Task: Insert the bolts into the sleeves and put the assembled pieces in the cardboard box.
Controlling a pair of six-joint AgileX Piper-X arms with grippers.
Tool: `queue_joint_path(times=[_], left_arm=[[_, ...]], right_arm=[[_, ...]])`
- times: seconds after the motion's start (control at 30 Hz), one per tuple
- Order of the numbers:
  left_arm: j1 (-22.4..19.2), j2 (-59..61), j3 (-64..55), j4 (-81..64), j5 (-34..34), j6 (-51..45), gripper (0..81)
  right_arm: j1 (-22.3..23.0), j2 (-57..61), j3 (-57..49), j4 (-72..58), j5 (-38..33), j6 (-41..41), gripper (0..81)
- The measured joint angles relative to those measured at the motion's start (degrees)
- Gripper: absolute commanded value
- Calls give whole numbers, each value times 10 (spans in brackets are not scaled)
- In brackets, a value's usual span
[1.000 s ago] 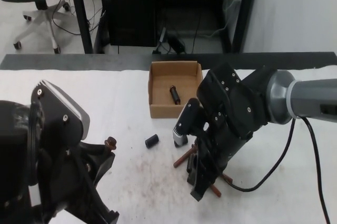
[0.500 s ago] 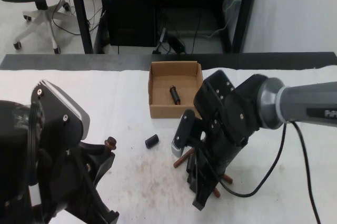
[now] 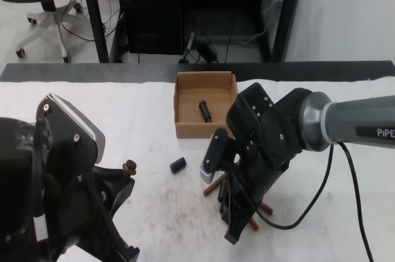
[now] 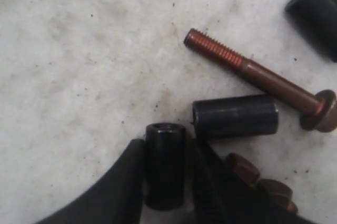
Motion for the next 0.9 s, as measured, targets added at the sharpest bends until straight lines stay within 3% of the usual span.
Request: queue_joint_path(times=[0.07, 0.3, 0.43, 0.5, 0.6, 0.73, 0.9], left_arm=[[0, 0, 0, 0, 0, 0, 0], [0, 0, 0, -4, 0, 0, 0], [0, 0, 1, -37, -32, 0, 0], [0, -3, 1, -104, -93, 0, 0], [0, -8, 2, -210, -116, -10, 0], [9, -7, 1, -394, 38, -84, 0], [32, 10, -13, -456, 233, -195, 0]], right_arm=[[0, 0, 0, -1, 0, 0, 6], [0, 0, 0, 0, 1, 15, 9], [0, -13, -8, 13, -8, 155, 9], [0, -49, -17, 9, -58, 263, 9], [0, -113, -21, -13, -119, 324, 9], [0, -204, -21, -55, -219, 352, 9], [0, -331, -16, -87, -311, 315, 9]])
